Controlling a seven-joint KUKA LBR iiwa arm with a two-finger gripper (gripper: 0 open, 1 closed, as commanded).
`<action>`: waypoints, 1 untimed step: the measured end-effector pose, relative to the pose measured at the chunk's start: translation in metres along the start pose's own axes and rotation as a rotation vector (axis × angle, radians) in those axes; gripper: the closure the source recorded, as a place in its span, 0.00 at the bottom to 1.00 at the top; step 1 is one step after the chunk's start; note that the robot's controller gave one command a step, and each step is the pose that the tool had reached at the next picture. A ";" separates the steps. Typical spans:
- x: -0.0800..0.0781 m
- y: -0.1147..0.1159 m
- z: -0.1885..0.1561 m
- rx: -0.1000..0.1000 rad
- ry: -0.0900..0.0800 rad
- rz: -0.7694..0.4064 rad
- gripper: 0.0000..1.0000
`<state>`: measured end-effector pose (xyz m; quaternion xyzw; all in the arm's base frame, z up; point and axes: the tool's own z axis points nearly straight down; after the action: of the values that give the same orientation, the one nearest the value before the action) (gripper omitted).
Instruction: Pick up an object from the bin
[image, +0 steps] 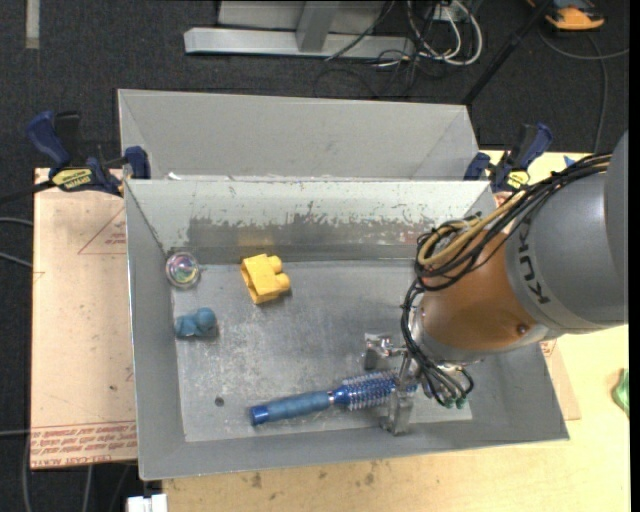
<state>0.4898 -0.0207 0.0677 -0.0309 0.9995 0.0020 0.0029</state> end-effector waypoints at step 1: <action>0.001 -0.004 -0.001 0.003 0.006 0.003 1.00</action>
Offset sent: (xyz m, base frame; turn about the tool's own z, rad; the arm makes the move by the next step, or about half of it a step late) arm 0.0000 0.0000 0.0000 0.0000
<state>0.4892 -0.0244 0.0692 -0.0295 0.9996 0.0004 0.0001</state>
